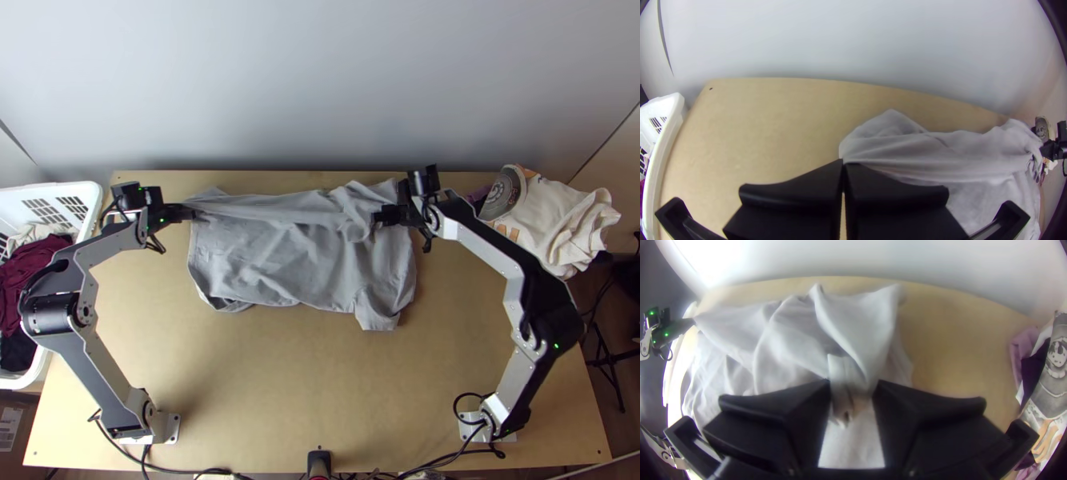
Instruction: Fold the t-shirt
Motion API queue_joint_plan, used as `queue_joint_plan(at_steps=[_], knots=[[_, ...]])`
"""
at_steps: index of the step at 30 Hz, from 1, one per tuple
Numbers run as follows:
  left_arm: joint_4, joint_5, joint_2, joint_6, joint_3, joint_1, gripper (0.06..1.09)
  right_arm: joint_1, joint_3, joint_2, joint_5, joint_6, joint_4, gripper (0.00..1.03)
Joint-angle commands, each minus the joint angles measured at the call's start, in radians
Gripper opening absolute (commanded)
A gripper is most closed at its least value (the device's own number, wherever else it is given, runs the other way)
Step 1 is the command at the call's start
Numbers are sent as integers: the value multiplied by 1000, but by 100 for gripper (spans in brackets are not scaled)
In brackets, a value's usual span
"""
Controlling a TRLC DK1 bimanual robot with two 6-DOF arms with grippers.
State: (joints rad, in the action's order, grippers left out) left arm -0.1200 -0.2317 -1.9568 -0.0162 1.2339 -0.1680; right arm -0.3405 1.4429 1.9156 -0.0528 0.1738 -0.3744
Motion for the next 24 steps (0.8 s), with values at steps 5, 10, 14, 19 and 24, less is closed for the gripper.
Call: queue_joint_plan(at_steps=[5, 10, 14, 19, 24], knots=[[79, -8, 32, -7, -21, 21, 45, -15, -188, -119, -4, -42, 86, 94], [97, -8, 61, -5, -42, 33, 82, -8, -214, -178, -7, -54, 84, 94], [95, -8, 82, -1, -60, 38, 82, -28, -236, -231, -15, -57, 69, 94], [95, -8, 96, 4, -79, 44, 82, -66, -240, -260, -102, 27, 58, 94], [88, -8, 108, 12, -99, 56, 82, -120, -234, -259, -140, 78, 57, 94]])
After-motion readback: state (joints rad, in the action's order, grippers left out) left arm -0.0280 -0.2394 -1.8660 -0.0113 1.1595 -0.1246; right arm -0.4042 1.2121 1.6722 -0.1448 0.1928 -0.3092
